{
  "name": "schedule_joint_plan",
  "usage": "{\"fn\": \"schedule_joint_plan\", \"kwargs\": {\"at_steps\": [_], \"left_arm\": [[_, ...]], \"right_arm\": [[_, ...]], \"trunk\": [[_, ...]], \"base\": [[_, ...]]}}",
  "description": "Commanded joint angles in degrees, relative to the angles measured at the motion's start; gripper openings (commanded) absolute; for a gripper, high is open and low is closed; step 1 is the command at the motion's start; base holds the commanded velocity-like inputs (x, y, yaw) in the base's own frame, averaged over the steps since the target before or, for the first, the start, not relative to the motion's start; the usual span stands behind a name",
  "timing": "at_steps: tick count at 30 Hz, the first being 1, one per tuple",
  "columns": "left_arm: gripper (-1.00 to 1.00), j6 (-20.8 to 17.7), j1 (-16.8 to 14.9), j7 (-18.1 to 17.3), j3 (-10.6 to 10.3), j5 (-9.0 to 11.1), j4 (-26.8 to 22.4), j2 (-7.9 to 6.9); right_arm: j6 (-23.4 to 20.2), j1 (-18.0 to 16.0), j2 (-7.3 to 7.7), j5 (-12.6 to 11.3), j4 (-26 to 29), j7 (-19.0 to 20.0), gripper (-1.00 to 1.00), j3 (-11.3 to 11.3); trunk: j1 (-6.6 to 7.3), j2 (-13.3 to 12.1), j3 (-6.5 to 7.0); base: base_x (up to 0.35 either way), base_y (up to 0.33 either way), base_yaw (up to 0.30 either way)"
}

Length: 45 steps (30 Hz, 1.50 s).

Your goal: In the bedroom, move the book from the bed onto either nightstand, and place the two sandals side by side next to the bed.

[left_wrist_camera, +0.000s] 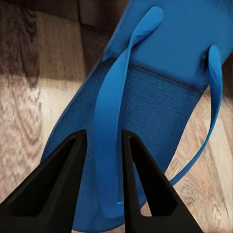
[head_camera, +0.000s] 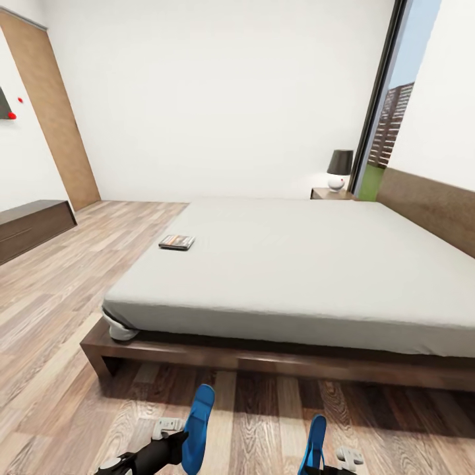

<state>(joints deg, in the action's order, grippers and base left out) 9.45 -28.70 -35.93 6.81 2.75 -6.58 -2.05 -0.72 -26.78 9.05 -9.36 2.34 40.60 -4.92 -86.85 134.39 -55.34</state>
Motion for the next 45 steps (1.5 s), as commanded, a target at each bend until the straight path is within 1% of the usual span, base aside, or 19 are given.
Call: {"fn": "schedule_joint_plan", "kwargs": {"at_steps": [1, 45], "left_arm": [[-1.0, 0.0, 0.0, -0.2, 0.1, 0.2, 0.1, -0.01], [-1.0, 0.0, 0.0, -0.2, 0.1, 0.4, 0.1, -0.05]], "right_arm": [[-0.1, 0.0, 0.01, 0.1, -0.1, 0.2, -1.0, -0.4], [-0.1, 0.0, 0.06, 0.0, -0.1, 0.2, -1.0, -0.4]], "trunk": [[0.01, 0.0, -0.05], [0.01, 0.0, -0.05]], "base": [[0.0, 0.0, 0.021], [0.0, 0.0, 0.001]]}}
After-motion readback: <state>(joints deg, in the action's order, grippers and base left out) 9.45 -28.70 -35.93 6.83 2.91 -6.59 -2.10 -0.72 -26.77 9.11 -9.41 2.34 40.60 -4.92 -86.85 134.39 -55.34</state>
